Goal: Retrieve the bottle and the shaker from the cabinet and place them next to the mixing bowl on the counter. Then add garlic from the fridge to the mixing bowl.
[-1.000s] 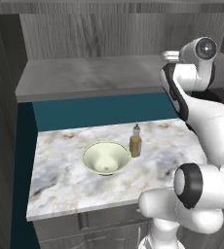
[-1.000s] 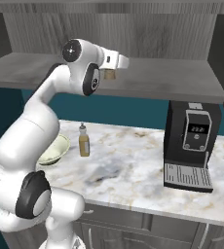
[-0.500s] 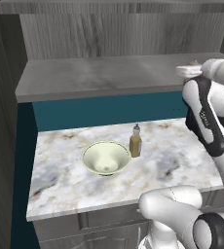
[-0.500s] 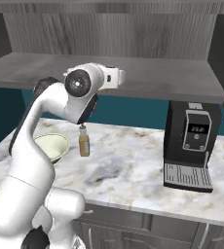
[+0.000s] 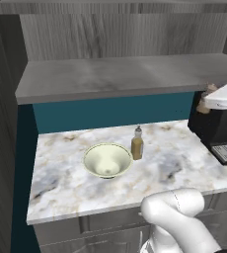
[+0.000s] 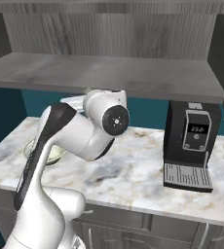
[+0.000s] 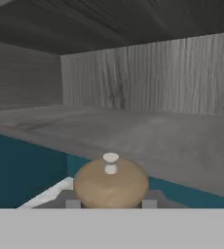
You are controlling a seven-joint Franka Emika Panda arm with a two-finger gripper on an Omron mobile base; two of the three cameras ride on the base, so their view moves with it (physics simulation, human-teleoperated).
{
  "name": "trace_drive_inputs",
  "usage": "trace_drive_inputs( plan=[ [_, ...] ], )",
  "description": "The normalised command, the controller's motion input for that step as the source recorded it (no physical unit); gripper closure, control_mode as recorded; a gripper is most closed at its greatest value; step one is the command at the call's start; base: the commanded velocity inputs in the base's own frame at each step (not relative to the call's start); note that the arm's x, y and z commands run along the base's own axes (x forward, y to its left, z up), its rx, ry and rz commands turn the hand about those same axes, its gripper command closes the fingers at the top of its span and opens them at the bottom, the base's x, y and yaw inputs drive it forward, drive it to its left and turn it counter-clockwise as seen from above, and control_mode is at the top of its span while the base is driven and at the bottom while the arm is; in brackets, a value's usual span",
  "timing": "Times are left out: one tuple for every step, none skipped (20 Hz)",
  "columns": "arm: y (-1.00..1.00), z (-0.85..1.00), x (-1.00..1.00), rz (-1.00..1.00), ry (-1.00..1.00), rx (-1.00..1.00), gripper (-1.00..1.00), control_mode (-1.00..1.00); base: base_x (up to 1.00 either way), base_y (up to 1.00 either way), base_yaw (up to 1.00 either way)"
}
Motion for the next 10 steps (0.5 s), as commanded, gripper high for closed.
trace_drive_inputs(
  plan=[
    [0.16,-1.0,-0.29,0.55,0.05,-0.01,1.0,-1.0,0.0,0.0,0.0],
    [0.16,-0.93,-0.29,0.55,0.09,0.0,1.0,-1.0,0.0,0.0,0.0],
    [0.31,-0.99,-0.19,0.51,0.11,0.0,1.0,-1.0,0.0,0.0,0.0],
    [0.37,-1.0,-0.07,0.47,0.07,-0.01,1.0,-1.0,0.0,0.0,0.0],
    [0.23,-1.0,-0.09,0.46,0.07,0.0,1.0,-1.0,0.0,0.0,0.0],
    [0.21,-1.0,-0.09,0.44,0.01,0.0,1.0,-1.0,0.0,0.0,0.0],
    [0.29,-1.0,-0.01,0.39,0.0,0.0,1.0,-1.0,0.0,0.0,0.0],
    [0.39,-0.99,0.0,0.35,0.02,0.0,1.0,-1.0,0.0,0.0,0.0],
    [0.33,-0.96,0.0,0.31,0.0,0.0,1.0,-1.0,0.0,0.0,0.0],
    [0.23,-1.0,0.0,0.23,0.0,0.0,1.0,-1.0,0.0,0.0,0.0]
  ],
)
